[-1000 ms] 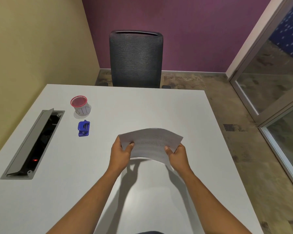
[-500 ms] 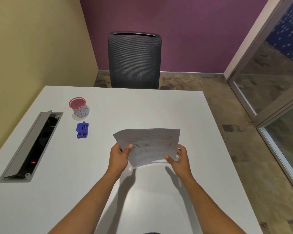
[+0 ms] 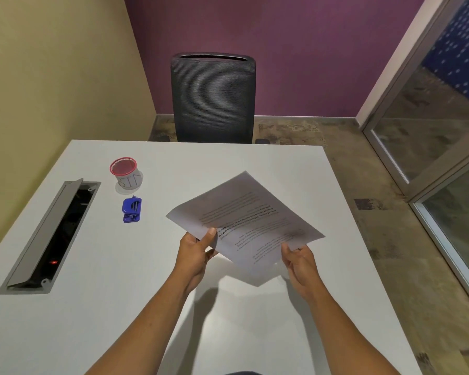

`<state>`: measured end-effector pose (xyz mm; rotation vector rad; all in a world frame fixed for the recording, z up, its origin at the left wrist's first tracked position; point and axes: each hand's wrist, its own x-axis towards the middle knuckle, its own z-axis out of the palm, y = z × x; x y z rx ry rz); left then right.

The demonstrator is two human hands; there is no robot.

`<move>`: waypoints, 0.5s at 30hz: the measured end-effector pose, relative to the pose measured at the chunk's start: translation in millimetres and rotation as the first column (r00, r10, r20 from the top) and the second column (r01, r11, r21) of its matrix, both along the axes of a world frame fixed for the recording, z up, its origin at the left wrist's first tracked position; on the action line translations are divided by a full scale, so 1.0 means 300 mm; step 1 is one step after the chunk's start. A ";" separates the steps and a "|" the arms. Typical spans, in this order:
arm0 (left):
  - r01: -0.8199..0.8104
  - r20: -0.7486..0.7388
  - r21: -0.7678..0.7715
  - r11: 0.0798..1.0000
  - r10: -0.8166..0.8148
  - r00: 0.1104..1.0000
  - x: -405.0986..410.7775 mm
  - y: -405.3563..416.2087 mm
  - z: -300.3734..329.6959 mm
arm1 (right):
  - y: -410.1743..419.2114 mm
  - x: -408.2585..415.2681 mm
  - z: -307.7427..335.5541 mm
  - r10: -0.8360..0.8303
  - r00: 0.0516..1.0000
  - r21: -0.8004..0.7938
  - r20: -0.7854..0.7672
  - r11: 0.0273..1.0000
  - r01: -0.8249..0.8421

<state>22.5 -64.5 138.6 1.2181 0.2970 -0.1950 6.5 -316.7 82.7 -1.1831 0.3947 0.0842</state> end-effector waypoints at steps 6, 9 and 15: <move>-0.036 0.006 0.025 0.999 0.036 0.999 -0.009 0.050 -0.033 | -0.007 0.023 0.033 -0.062 0.998 -0.055 0.009 0.997 0.062; -0.113 0.011 0.082 0.990 0.112 0.994 -0.006 0.114 -0.052 | -0.016 0.018 0.051 -0.060 0.998 -0.153 0.011 0.986 0.061; -0.082 0.064 0.301 0.950 0.066 0.996 0.019 0.246 -0.053 | -0.041 0.018 0.066 -0.014 1.000 -0.321 0.017 0.947 0.019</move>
